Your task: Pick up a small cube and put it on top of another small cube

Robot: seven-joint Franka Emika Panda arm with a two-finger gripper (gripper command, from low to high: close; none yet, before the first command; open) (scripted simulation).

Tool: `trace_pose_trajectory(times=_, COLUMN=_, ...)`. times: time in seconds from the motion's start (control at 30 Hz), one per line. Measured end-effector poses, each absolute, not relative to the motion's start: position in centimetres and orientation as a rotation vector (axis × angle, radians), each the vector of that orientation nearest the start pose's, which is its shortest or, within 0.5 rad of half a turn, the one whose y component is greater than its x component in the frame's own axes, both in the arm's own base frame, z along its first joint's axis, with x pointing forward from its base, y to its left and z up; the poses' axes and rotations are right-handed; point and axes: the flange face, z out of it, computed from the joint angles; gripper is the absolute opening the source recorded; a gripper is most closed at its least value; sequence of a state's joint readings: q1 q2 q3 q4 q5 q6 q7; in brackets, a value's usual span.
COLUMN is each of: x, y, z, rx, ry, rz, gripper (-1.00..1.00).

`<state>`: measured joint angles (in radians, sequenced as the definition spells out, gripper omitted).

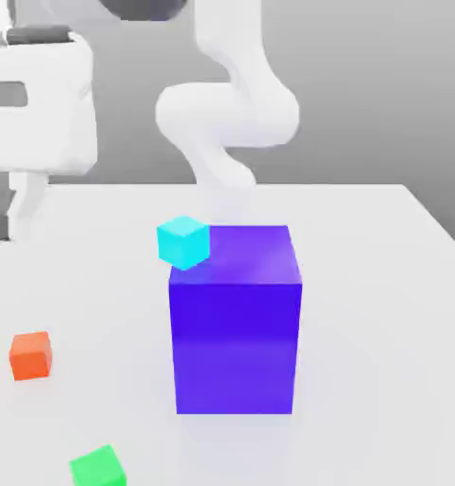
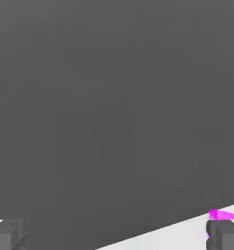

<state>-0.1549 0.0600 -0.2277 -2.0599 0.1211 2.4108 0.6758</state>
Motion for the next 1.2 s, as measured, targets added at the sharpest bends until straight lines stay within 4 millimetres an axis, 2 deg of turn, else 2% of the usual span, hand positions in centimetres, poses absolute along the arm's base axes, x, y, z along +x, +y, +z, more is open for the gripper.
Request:
trace_pose_trajectory(times=0.2, x=55.3, y=-27.2, z=33.9, rx=-2.519, ry=1.735, rz=-0.249, gripper=0.0)
trace_pose_trajectory(times=0.43, x=53.0, y=-33.6, z=21.8, rx=-2.494, ry=1.89, rz=-0.044, gripper=0.0)
trace_pose_trajectory(times=0.57, x=52.3, y=-34.8, z=14.9, rx=-2.488, ry=1.919, rz=-0.003, gripper=0.0)
trace_pose_trajectory(times=0.6, x=52.3, y=-34.8, z=13.6, rx=-2.487, ry=1.92, rz=-0.002, gripper=-1.0)
trace_pose_trajectory(times=0.77, x=52.3, y=-34.8, z=13.6, rx=-2.485, ry=1.919, rz=-0.001, gripper=-1.0)
trace_pose_trajectory(times=0.8, x=52.2, y=-34.8, z=12.9, rx=-2.485, ry=1.919, rz=-0.001, gripper=-1.0)
trace_pose_trajectory(times=0.87, x=52.3, y=-34.9, z=14.6, rx=-2.486, ry=1.919, rz=0.0, gripper=-1.0)
trace_pose_trajectory(times=0.97, x=52.3, y=-34.3, z=18.7, rx=-2.498, ry=1.904, rz=0.0, gripper=-1.0)
trace_pose_trajectory(times=1.2, x=52.6, y=-24.5, z=22.4, rx=-2.722, ry=1.592, rz=-0.005, gripper=-1.0)
